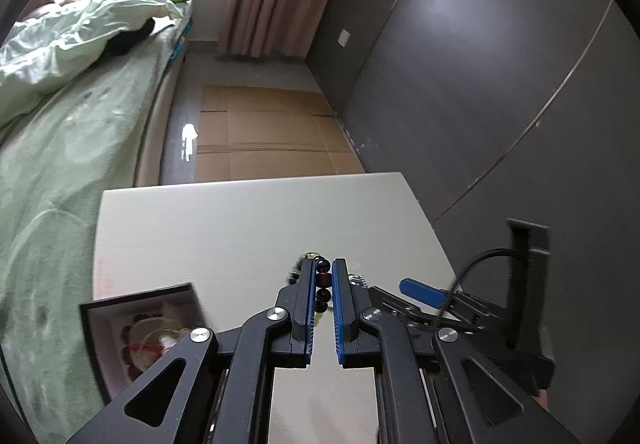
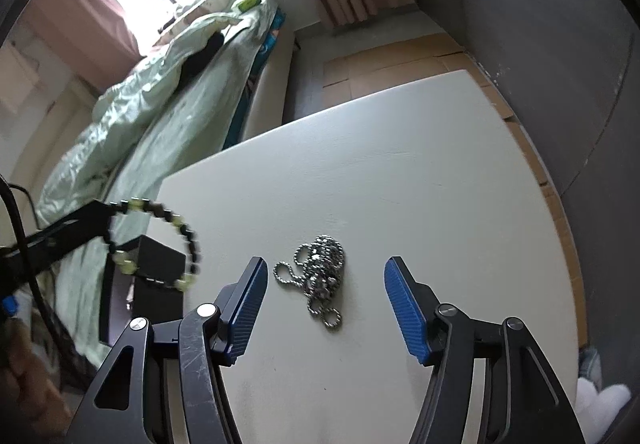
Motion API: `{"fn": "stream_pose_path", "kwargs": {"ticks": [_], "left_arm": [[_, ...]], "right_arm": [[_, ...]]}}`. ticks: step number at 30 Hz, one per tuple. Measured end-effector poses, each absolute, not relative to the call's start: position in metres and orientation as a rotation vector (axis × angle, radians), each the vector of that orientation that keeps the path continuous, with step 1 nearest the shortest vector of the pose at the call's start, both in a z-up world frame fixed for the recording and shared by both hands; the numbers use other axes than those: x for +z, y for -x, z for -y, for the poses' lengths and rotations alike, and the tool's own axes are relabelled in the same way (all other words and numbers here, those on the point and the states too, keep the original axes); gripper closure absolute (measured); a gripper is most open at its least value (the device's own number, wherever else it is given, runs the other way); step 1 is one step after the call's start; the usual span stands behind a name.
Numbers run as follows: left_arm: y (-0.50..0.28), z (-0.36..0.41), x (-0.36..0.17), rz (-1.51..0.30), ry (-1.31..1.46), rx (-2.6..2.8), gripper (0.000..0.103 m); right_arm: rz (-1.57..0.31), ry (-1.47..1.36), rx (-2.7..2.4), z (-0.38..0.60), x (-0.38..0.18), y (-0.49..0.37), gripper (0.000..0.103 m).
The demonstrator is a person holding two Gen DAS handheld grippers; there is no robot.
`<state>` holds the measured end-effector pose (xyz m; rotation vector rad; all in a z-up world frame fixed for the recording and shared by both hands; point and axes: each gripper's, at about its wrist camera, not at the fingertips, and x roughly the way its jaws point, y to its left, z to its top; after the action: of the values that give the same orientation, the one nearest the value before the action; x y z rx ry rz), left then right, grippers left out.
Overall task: Organize jewelry
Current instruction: 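Grasp the green-and-black bead strand with the left tool, then grasp the silver chain with the right tool while the left tool drops the strand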
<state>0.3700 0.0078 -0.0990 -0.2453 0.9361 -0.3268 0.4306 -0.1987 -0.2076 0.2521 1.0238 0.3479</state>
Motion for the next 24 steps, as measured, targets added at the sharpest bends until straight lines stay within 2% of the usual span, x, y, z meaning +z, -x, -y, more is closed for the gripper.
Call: {"fn": "stream_pose_path", "kwargs": {"ticks": [6,8,11,12,13,17,18,24], "left_arm": [[-0.355,-0.027,-0.093,-0.92,0.261,-0.303,0.095],[-0.351,-0.033,-0.093,-0.918,0.267,-0.292,0.095],[-0.345,-0.046,-0.094,-0.917,0.281,-0.27,0.095],[-0.344,-0.05,-0.094,-0.918,0.286,-0.263,0.095],[-0.342,-0.056,-0.094,-0.917,0.293,-0.254,0.095],[-0.335,-0.072,-0.09,-0.899,0.31,-0.23,0.095],[-0.333,-0.077,-0.089,-0.896,0.317,-0.224,0.095],[-0.325,-0.099,-0.099,-0.913,0.356,-0.192,0.095]], "right_arm": [[-1.066,-0.147,0.321,0.177,-0.217,-0.44,0.043],[-1.094,-0.106,0.311,0.169,-0.223,-0.443,0.047],[-1.089,-0.008,0.265,0.159,-0.225,-0.442,0.061],[-1.088,0.014,0.257,0.157,-0.225,-0.442,0.073],[-1.088,0.018,0.271,0.155,-0.225,-0.441,0.079],[-1.091,0.0,0.328,0.155,-0.221,-0.437,0.084],[-1.081,-0.016,0.347,0.155,-0.218,-0.436,0.088],[-1.002,-0.05,0.408,0.157,-0.197,-0.425,0.088]]}}
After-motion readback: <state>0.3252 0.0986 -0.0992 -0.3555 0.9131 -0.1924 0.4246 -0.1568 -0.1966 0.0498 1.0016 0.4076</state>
